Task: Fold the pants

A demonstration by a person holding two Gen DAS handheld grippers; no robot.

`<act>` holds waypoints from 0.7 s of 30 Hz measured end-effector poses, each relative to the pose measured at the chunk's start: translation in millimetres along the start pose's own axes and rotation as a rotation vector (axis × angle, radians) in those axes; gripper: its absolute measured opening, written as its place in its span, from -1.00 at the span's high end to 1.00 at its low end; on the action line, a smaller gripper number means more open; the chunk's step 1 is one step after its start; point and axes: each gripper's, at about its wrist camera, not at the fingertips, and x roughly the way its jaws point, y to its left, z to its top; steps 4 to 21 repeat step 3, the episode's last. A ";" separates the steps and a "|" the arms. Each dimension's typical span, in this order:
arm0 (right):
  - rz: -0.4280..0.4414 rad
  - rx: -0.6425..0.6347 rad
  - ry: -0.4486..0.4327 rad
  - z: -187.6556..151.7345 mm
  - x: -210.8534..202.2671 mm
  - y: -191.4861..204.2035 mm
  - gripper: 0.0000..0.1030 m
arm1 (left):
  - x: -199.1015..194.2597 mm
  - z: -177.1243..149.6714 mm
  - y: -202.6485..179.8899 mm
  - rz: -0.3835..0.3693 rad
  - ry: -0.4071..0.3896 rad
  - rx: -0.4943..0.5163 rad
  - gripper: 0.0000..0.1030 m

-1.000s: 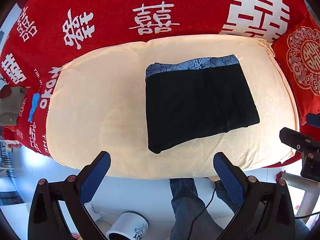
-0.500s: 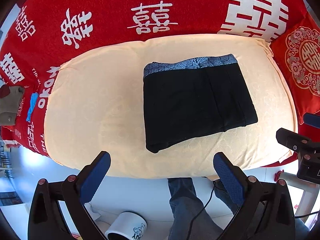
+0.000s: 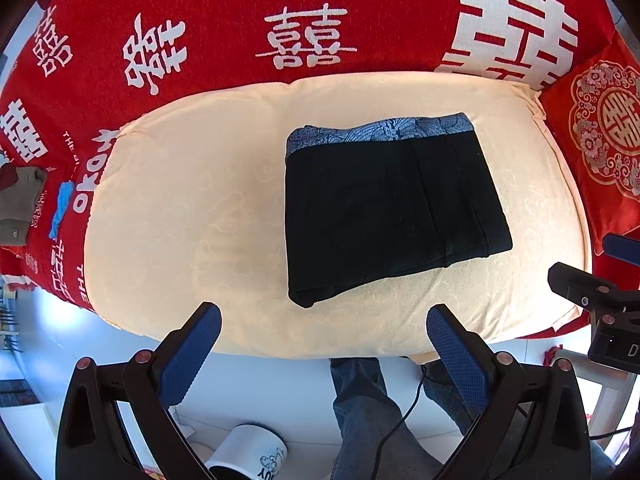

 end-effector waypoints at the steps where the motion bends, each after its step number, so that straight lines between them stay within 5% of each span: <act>1: 0.000 0.001 0.000 -0.3 0.2 -0.4 -0.82 | -0.1 -0.2 -0.4 -0.002 -0.001 0.001 -1.00; 21: 0.000 -0.001 0.001 0.4 0.1 -0.1 -0.82 | 0.2 -0.4 -1.1 -0.005 0.000 0.002 -1.00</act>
